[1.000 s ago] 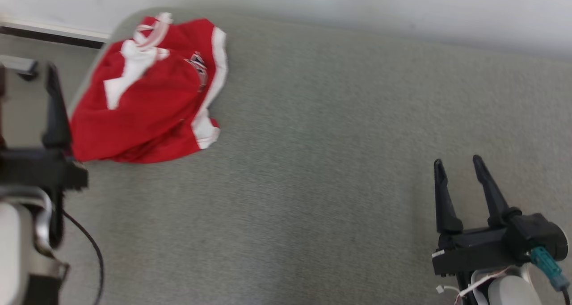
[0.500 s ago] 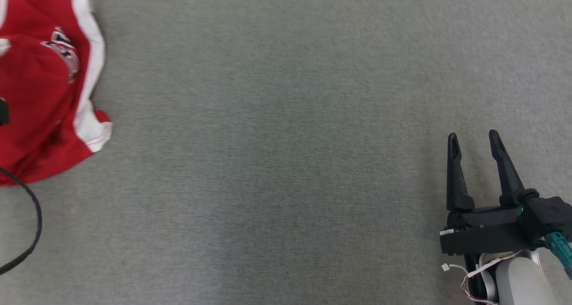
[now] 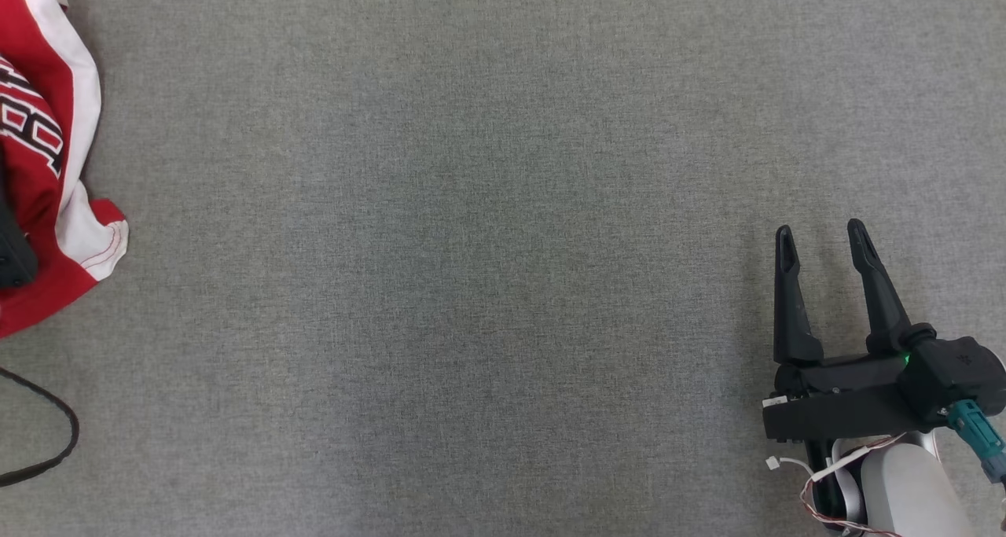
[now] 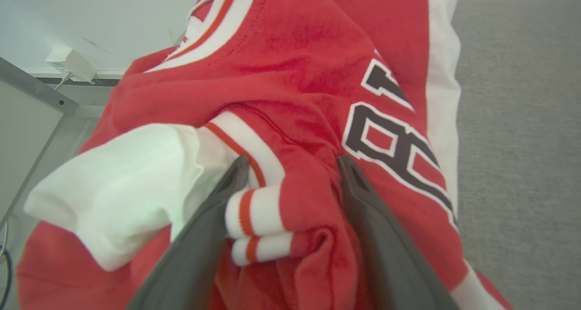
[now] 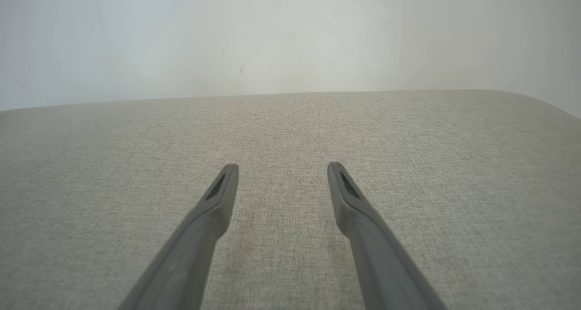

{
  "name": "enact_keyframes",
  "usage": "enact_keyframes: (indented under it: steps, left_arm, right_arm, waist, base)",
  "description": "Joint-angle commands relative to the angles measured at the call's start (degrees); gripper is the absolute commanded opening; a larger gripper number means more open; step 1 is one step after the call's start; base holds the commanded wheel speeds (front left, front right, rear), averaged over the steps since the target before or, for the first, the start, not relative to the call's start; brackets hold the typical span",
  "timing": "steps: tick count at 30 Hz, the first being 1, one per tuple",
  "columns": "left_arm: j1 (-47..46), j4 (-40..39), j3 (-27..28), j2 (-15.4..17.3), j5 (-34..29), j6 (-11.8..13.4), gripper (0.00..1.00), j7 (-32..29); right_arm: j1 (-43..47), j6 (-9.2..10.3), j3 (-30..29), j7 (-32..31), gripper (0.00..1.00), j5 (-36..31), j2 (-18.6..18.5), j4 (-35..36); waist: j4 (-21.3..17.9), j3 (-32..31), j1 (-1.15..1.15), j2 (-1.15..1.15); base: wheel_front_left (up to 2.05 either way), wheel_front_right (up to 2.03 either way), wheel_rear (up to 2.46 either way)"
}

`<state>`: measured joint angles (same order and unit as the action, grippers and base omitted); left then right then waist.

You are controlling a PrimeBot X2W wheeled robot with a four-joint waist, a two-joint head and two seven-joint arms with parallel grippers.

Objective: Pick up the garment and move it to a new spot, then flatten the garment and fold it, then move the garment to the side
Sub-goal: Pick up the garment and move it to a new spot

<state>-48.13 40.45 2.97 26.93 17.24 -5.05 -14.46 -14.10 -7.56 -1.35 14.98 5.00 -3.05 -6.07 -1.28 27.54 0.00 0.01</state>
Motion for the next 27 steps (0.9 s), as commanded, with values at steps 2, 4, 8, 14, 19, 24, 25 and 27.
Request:
enact_keyframes:
  steps: [2,4,8,14,19,24,25,27]
  left_arm:
    - [0.5,1.1,-0.2,0.1,0.9,-0.1,1.0,-2.6]
    - [0.9,1.3,-0.3,0.1,1.3,0.0,1.0,-4.0]
    - [1.5,1.8,-0.8,0.6,1.3,0.0,0.0,-5.3]
    - [1.4,1.3,-1.3,1.5,-0.1,0.9,0.0,-1.6]
    - [-0.1,-0.8,-1.6,1.4,-0.3,0.6,0.0,4.6]
    - [-2.0,-4.6,-2.6,2.5,-2.1,0.5,0.0,12.0]
    - [-2.5,-5.7,-2.9,2.4,-2.4,0.3,0.0,13.0]
    - [-3.8,-8.0,-3.6,2.4,-2.9,0.2,0.0,14.3]
  right_arm:
    - [-0.3,0.14,0.2,0.3,1.0,0.5,0.1,0.0]
    - [-0.2,0.14,0.4,0.3,1.0,0.5,0.1,0.0]
    - [0.0,0.14,0.4,0.3,1.0,0.8,0.2,-0.3]
    - [0.3,0.14,0.5,0.3,1.0,1.0,0.2,-0.7]
    - [1.2,0.14,0.8,0.3,1.0,1.6,0.2,-1.2]
    - [1.9,0.14,1.3,0.2,1.0,2.7,0.2,-2.1]
    - [2.2,0.14,1.3,0.2,1.0,2.9,0.2,-2.2]
    - [2.7,0.14,1.2,0.2,1.0,3.2,0.2,-2.5]
  waist:
    - [-0.2,-0.6,0.0,-0.01]
    - [-0.4,-1.0,0.0,-0.01]
    - [-0.7,-1.6,0.0,-0.01]
    - [-1.0,-3.7,0.0,-0.01]
    - [-0.6,-6.5,0.0,-0.01]
    - [-0.4,-9.8,0.0,-0.01]
    - [-0.4,-10.4,0.0,-0.01]
    - [-0.4,-11.3,0.0,-0.01]
  base:
    - [0.0,0.0,0.0]
    - [0.0,0.0,0.0]
    - [0.0,0.0,0.0]
    - [0.0,0.0,0.0]
    - [0.0,0.0,0.0]
    - [0.0,0.0,0.0]
    - [0.0,0.0,0.0]
    - [0.0,0.0,0.0]
